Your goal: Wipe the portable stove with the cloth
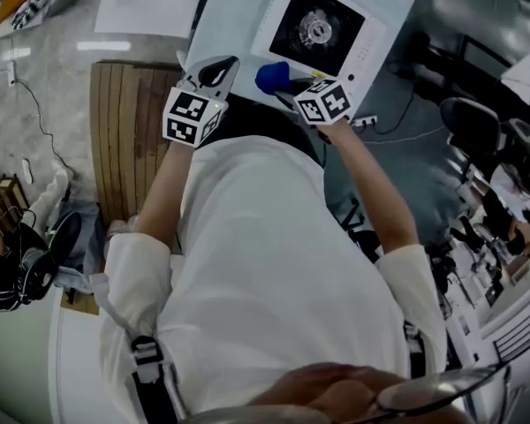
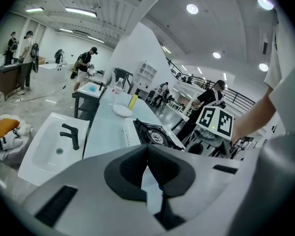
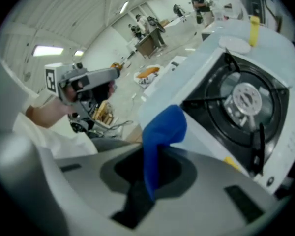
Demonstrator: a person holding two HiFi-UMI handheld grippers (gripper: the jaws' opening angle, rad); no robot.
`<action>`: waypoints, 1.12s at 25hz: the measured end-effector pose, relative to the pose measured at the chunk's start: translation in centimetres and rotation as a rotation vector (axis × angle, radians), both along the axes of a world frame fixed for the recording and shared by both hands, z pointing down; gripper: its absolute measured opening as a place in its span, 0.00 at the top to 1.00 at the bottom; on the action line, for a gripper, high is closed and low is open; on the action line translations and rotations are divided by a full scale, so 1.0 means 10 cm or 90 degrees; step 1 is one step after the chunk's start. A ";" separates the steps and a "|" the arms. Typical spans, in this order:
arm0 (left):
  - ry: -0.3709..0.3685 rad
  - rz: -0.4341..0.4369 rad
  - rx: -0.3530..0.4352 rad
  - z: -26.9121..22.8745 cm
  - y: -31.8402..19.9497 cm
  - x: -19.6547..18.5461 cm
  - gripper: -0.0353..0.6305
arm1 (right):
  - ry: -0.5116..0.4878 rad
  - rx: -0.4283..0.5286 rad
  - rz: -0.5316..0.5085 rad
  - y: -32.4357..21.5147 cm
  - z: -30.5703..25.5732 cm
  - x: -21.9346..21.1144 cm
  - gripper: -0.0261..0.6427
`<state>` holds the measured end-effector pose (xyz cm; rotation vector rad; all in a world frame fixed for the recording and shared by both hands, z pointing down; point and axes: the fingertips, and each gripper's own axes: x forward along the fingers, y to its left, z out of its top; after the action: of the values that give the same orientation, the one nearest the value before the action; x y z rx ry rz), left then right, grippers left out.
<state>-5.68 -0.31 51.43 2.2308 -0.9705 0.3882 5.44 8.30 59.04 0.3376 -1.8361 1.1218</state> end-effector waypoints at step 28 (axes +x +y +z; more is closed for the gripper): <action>-0.052 0.066 -0.013 -0.01 0.92 0.94 0.90 | 0.072 0.057 0.490 0.29 0.66 1.72 0.85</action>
<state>3.73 8.87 51.35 2.2680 -0.8906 0.5374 22.65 11.25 65.62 1.2069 -1.6885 1.4801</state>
